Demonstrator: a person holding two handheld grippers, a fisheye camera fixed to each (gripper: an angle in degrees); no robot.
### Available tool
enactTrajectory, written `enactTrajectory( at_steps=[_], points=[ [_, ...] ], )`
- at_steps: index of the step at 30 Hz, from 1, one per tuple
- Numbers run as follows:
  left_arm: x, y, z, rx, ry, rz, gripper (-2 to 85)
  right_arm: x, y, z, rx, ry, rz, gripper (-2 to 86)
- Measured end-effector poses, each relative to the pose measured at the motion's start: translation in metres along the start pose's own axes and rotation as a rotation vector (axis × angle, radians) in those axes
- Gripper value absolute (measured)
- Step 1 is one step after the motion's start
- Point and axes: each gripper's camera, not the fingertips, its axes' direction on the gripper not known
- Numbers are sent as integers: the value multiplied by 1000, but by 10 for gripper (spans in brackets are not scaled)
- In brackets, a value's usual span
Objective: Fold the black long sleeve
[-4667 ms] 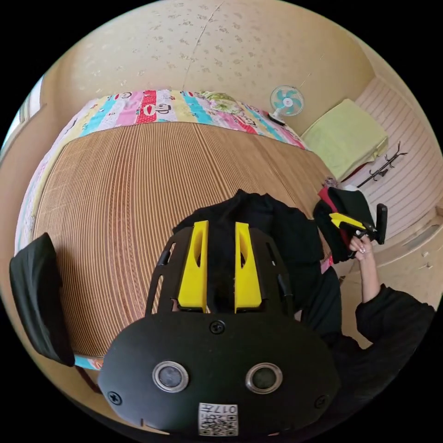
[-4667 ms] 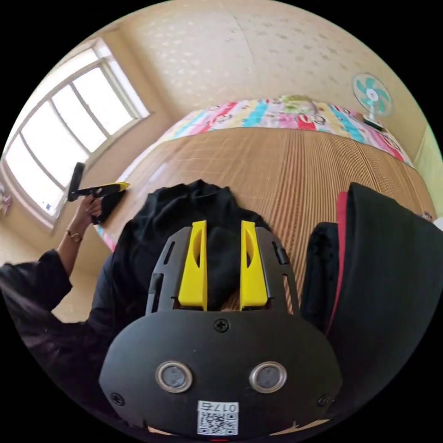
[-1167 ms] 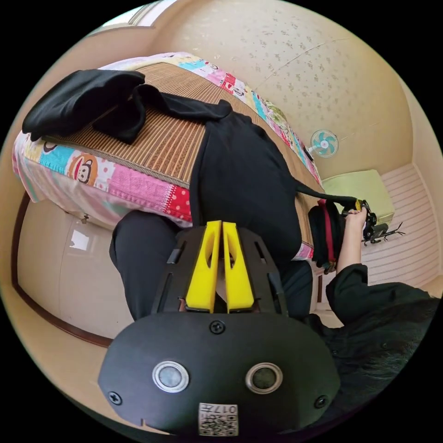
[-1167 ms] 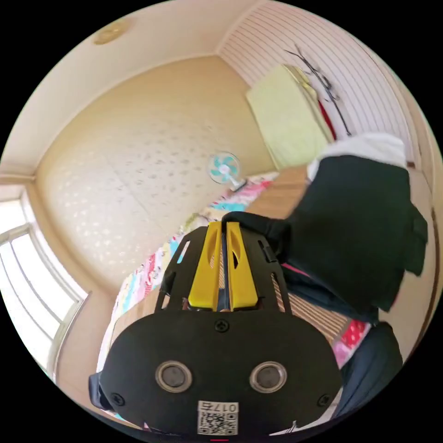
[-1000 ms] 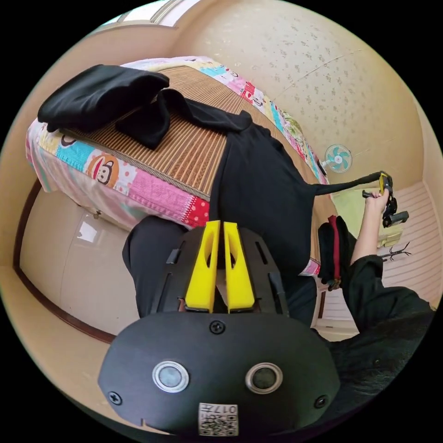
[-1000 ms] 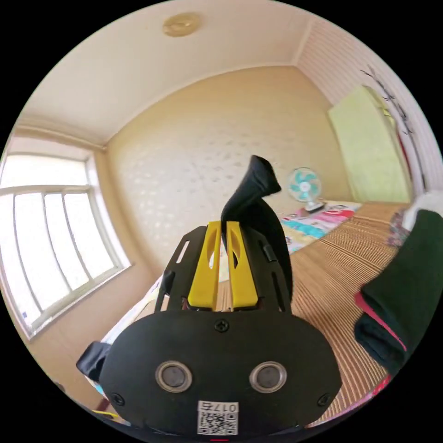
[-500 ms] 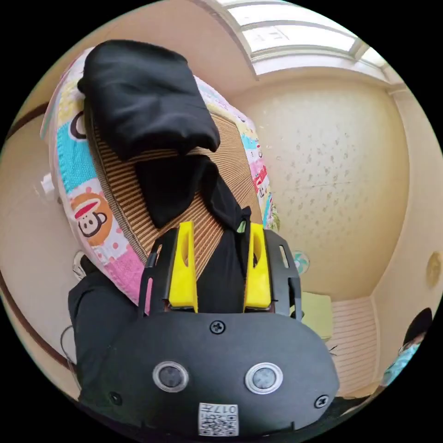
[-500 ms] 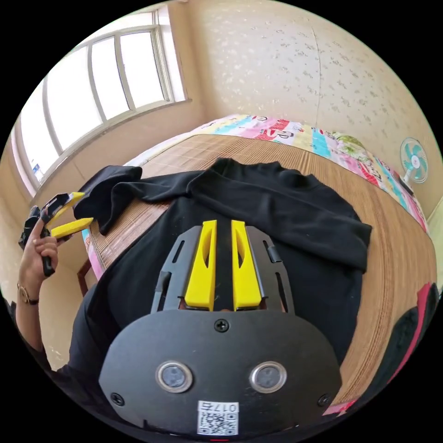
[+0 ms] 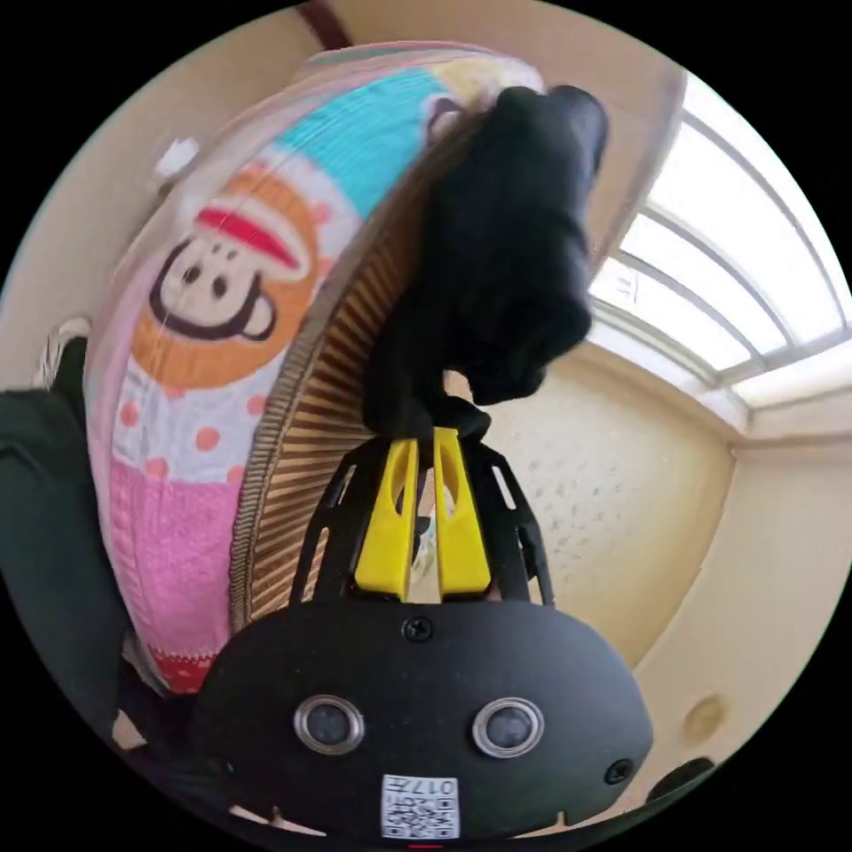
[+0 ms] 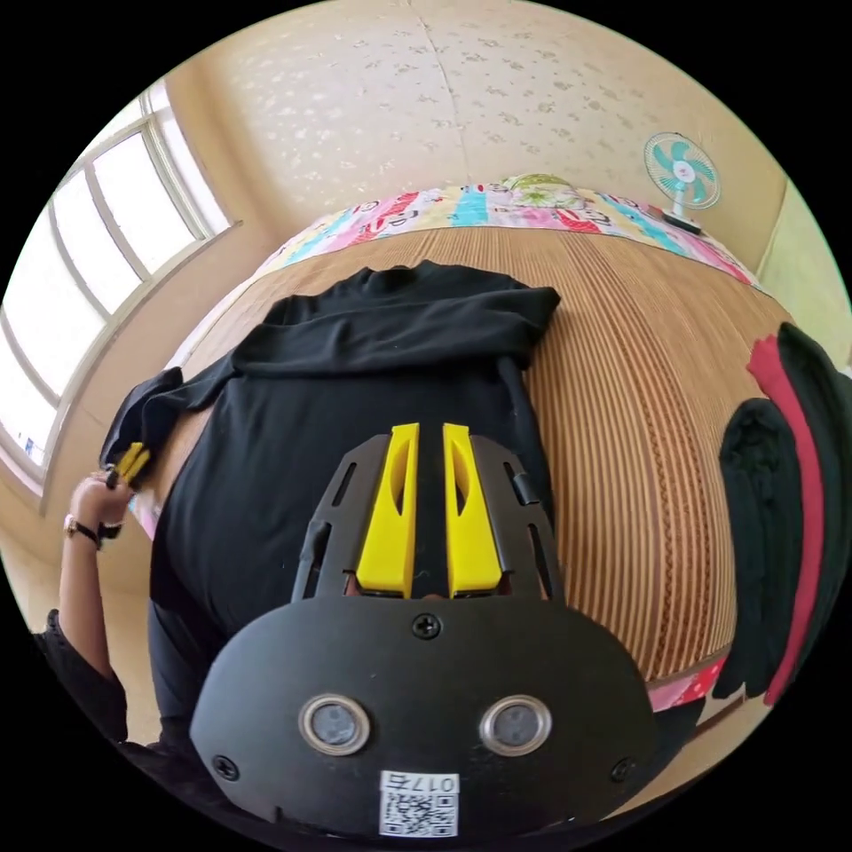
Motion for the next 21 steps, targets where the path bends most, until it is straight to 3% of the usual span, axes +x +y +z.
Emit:
enactTrajectory(
  at_steps=[3, 5, 8, 10, 14, 16, 18, 21],
  points=[
    [80, 42, -23, 102, -39, 395, 35, 3, 15, 11, -23, 166, -2, 29],
    [136, 79, -22, 152, -39, 675, 35, 5, 11, 19, -66, 136, -3, 24],
    [202, 158, 20, 26, 80, 1028, 36, 8, 0, 27, -119, 133, 22, 20],
    [226, 243, 79, -230, 191, 1226, 38, 8, 0, 23, -104, 133, 19, 19],
    [203, 383, 174, -642, 146, 1398, 50, 18, -3, 16, -95, 98, 37, 19],
    [146, 453, 209, -827, 92, 1424, 94, 27, -5, 12, -92, 54, 60, 20],
    [99, 484, 212, -934, -23, 1402, 106, 49, -6, 4, -81, -52, 113, 22],
    [47, 494, 162, -896, -131, 1495, 107, 79, 0, -24, -81, -111, 217, 35]
  ],
)
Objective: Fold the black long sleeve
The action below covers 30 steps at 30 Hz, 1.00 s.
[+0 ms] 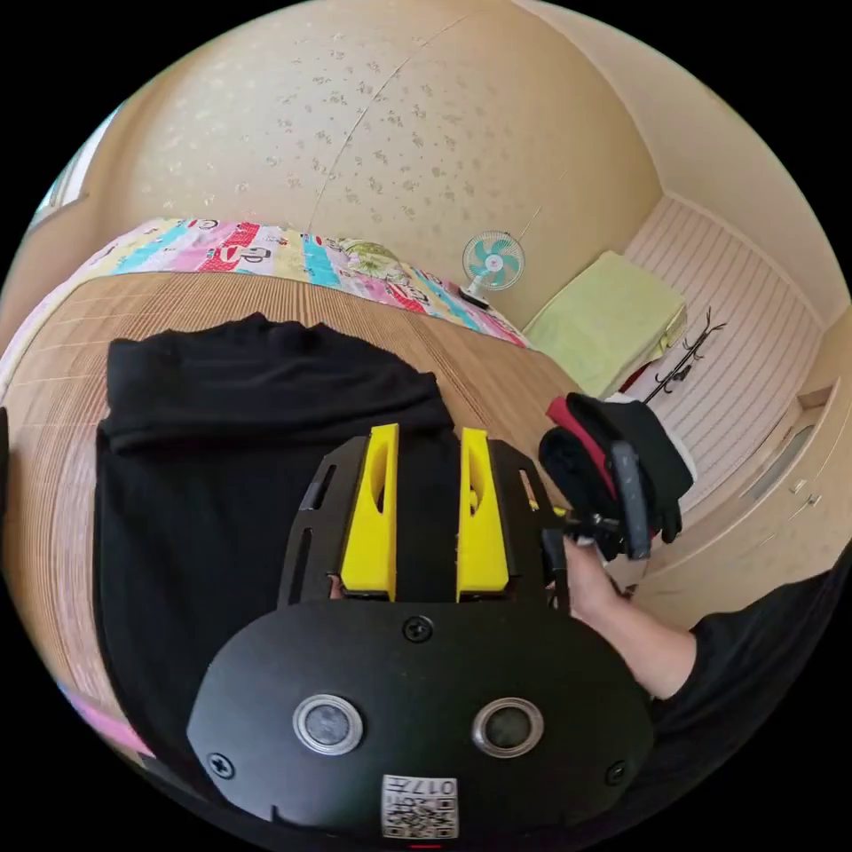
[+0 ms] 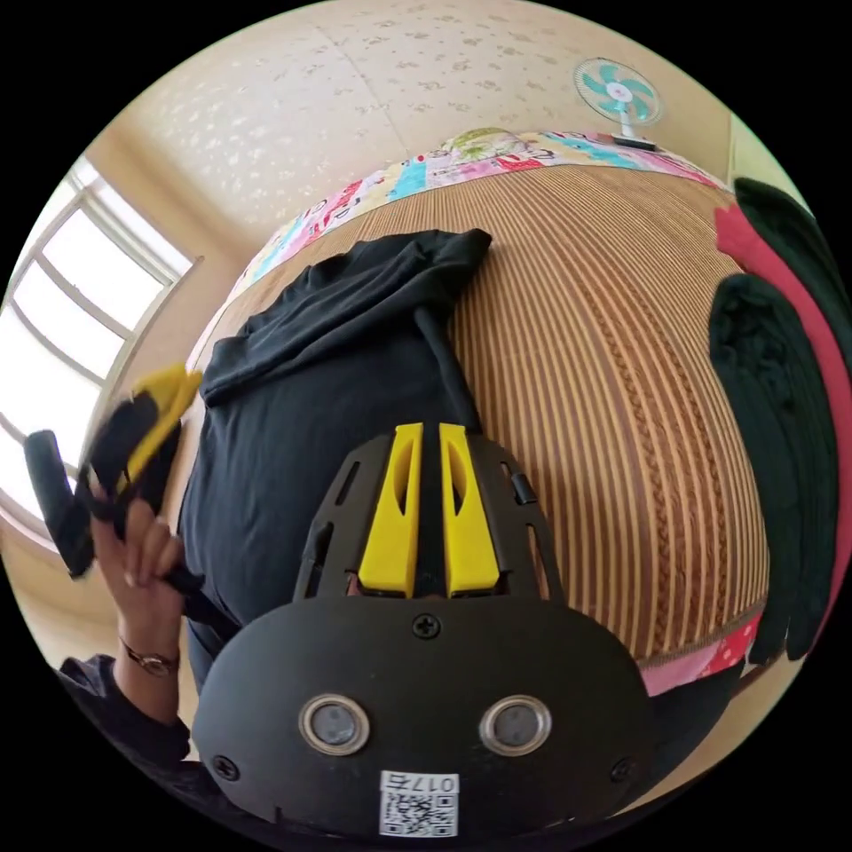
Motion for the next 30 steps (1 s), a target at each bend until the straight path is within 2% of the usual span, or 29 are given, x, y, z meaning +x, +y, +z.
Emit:
enactTrajectory(
  at_steps=[4, 8, 10, 13, 15, 17, 19, 21, 24, 27, 29, 30],
  points=[
    [-8, 70, -65, -42, -271, -33, 105, 17, 40, -45, 40, 64, -50, 76],
    [-51, 110, -117, -157, -346, -187, 132, 47, 93, -79, -14, 83, -49, 88],
    [-83, 133, -137, -225, -297, -307, 149, 58, 109, -97, -23, 70, -52, 97],
    [-105, 151, -136, -287, -211, -375, 160, 72, 121, -103, -140, 108, -56, 117],
    [-107, 152, -128, -331, -200, -356, 167, 86, 128, -97, -221, 24, -66, 125],
    [-107, 148, -124, -355, -267, -318, 168, 98, 127, -90, -263, -47, -69, 130],
    [-119, 142, -108, -420, -162, -306, 161, 112, 121, -80, -311, -114, -60, 128],
    [-129, 139, -92, -489, -86, -309, 128, 131, 110, -68, -380, -231, -43, 106],
    [-130, 127, -82, -588, -190, -239, 73, 147, 100, -67, -462, -361, -73, 42],
    [-124, 114, -102, -611, -64, -188, 57, 155, 101, -114, -382, -516, -165, 29],
    [-129, 107, -133, -533, 69, -270, 54, 165, 105, -157, -275, -651, -187, 25],
    [-134, 103, -157, -469, 206, -332, 53, 173, 110, -189, -183, -722, -194, 24]
  ],
)
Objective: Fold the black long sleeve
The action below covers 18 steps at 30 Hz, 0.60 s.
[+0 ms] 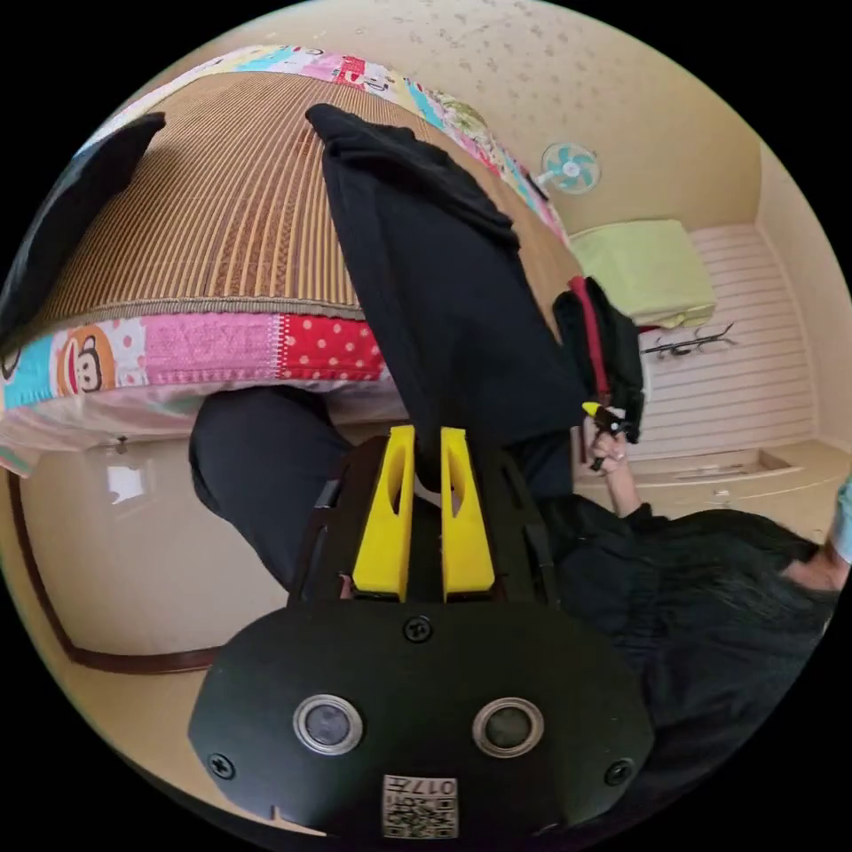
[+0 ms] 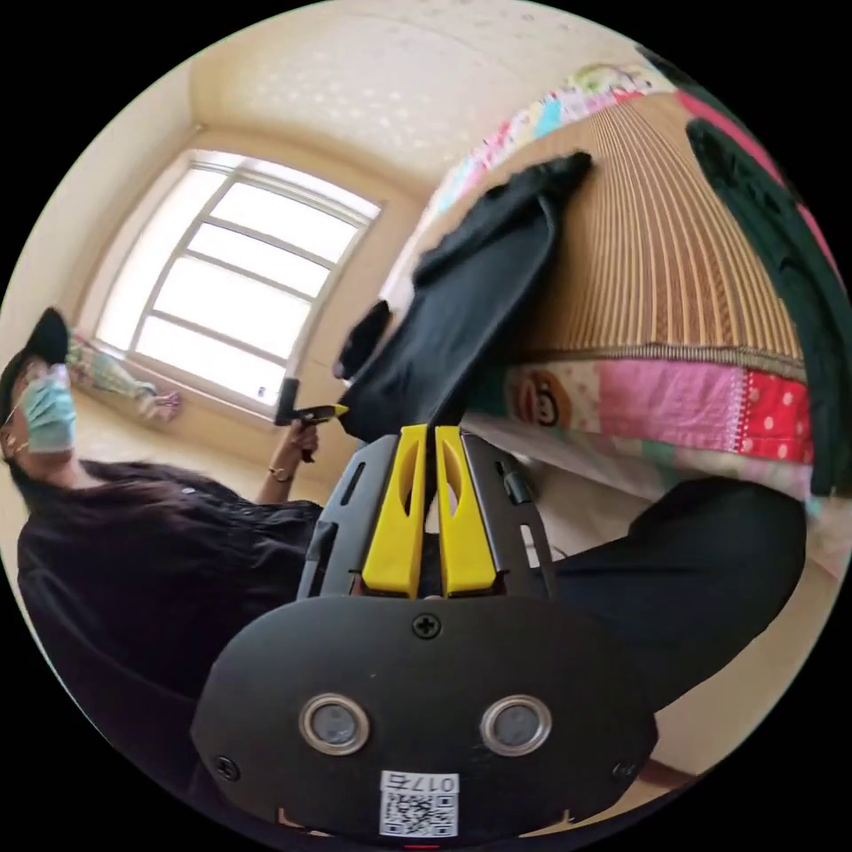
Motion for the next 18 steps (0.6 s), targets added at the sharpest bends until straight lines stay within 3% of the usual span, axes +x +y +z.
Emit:
enactTrajectory(
  at_steps=[4, 7, 11, 14, 16, 18],
  points=[
    [16, 23, -66, 138, 404, 69, 52, -52, 23, -60, 153, -120, -156, 22],
    [20, 12, -97, 252, 545, 84, 52, -78, 15, -90, 298, -174, -239, 22],
    [7, -59, -107, 352, 569, 22, 58, -69, -80, -81, 378, -77, -197, 30],
    [-37, -130, -97, 504, 536, -175, 92, -41, -171, -46, 435, 76, -89, 45],
    [-61, -156, -90, 670, 457, -279, 111, -23, -211, -18, 442, 238, 67, 62],
    [-52, -165, -85, 693, 294, -246, 118, -27, -233, 22, 385, 428, 138, 74]
  ],
)
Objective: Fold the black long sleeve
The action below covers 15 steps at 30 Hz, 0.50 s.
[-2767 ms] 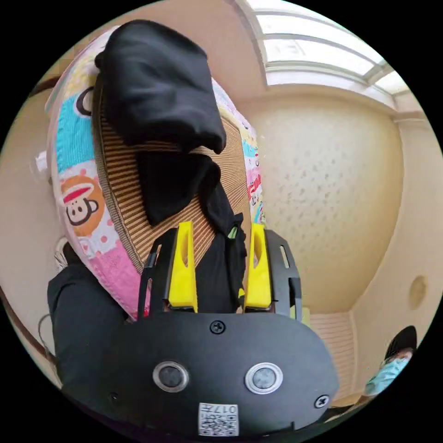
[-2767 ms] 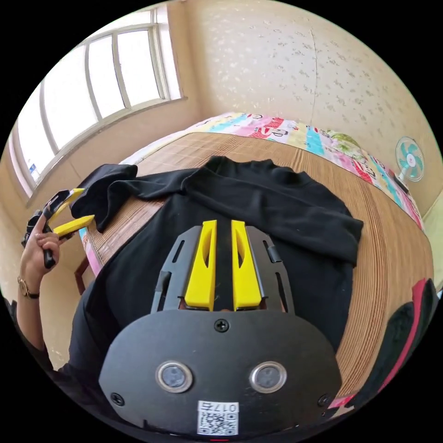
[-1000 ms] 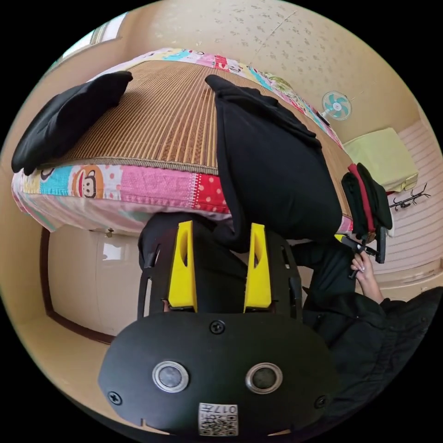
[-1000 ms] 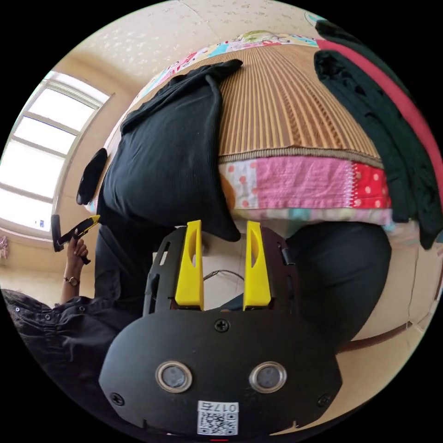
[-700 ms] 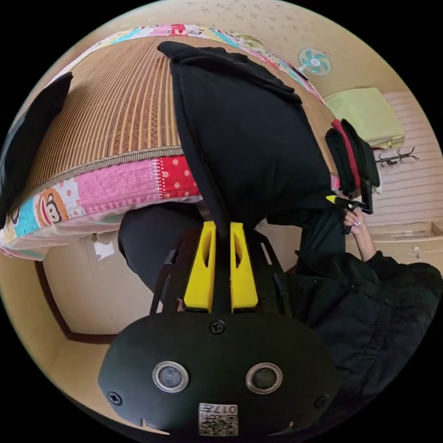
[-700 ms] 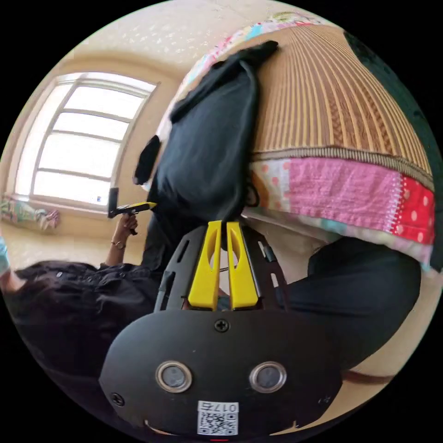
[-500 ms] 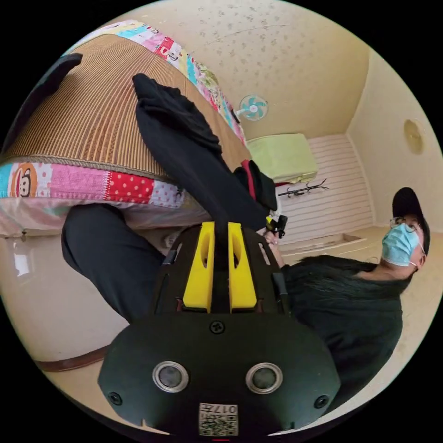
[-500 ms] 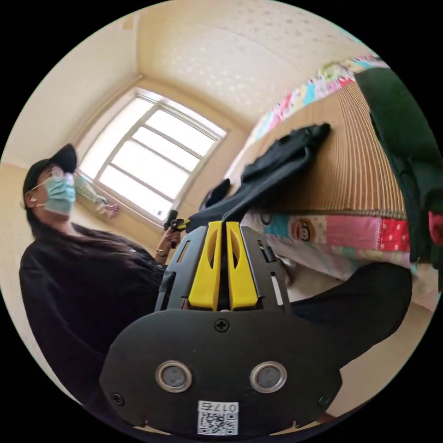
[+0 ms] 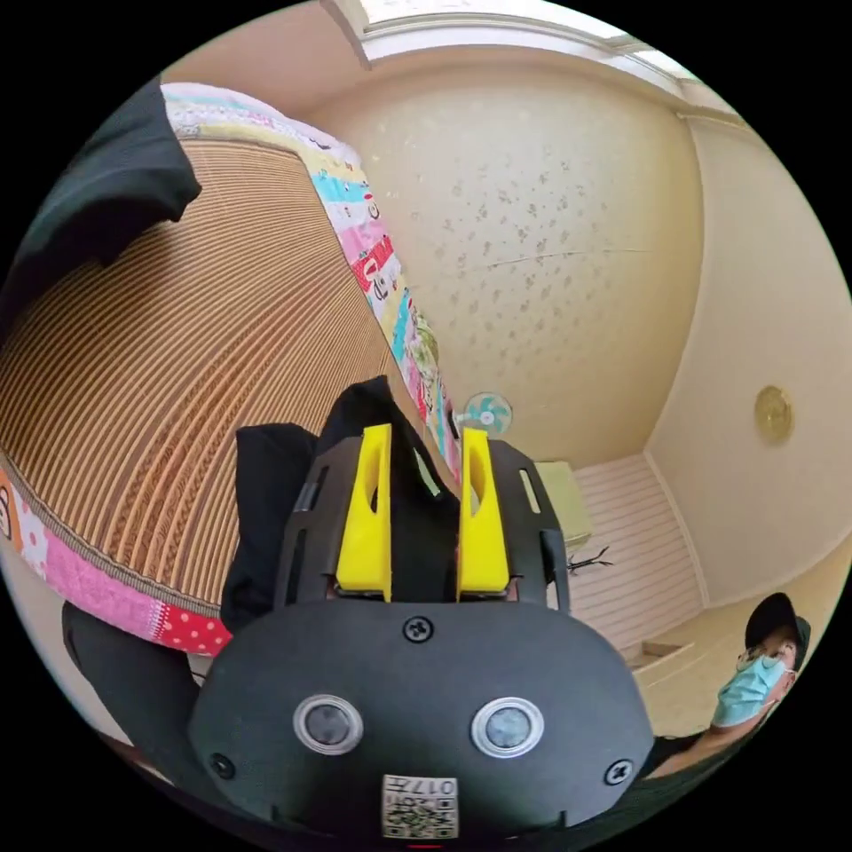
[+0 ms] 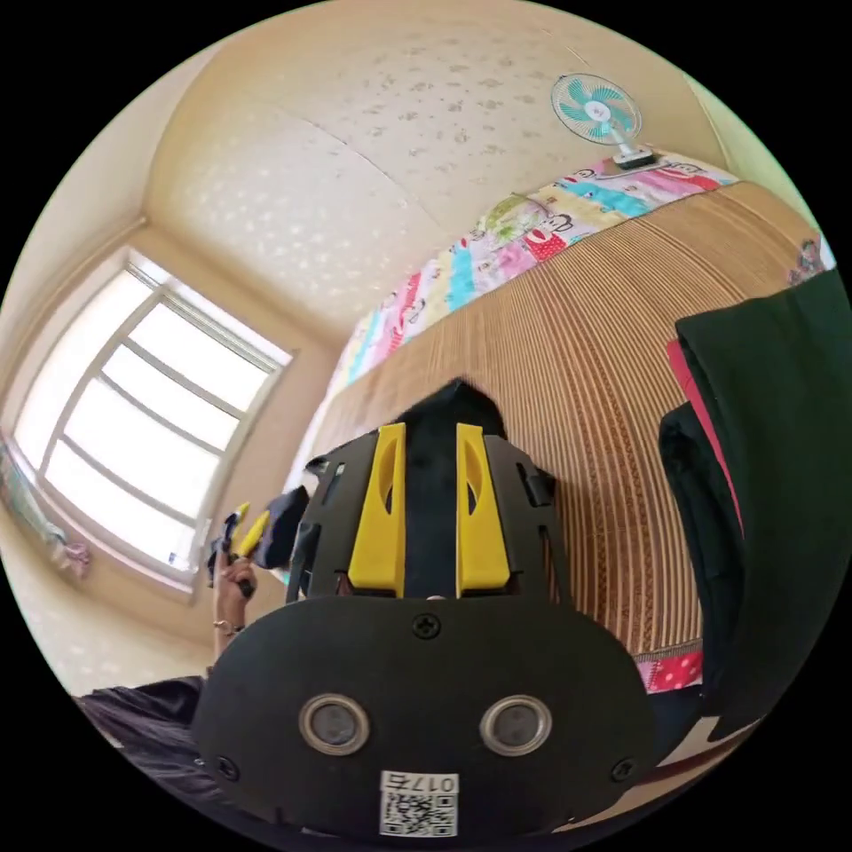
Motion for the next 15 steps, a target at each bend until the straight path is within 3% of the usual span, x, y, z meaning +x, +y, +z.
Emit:
enactTrajectory(
  at_steps=[2, 4, 6, 11, 13, 15],
  points=[
    [13, 10, 20, -49, -191, 132, 120, -25, 19, 28, -18, 114, -124, 71],
    [2, 31, 59, -225, -461, 194, 118, -37, 44, 69, -122, 287, -238, 71],
    [-23, 48, 72, -332, -608, 163, 111, -24, 79, 129, -324, 592, -321, 70],
    [-42, 91, 2, -106, -588, 65, 160, -46, 107, 125, -207, 645, -381, 59],
    [-55, 108, -14, -72, -449, -27, 163, -70, 109, 118, -132, 552, -393, 59],
    [-75, 112, -5, -124, -369, -126, 164, -99, 111, 119, -70, 287, -418, 57]
  ],
)
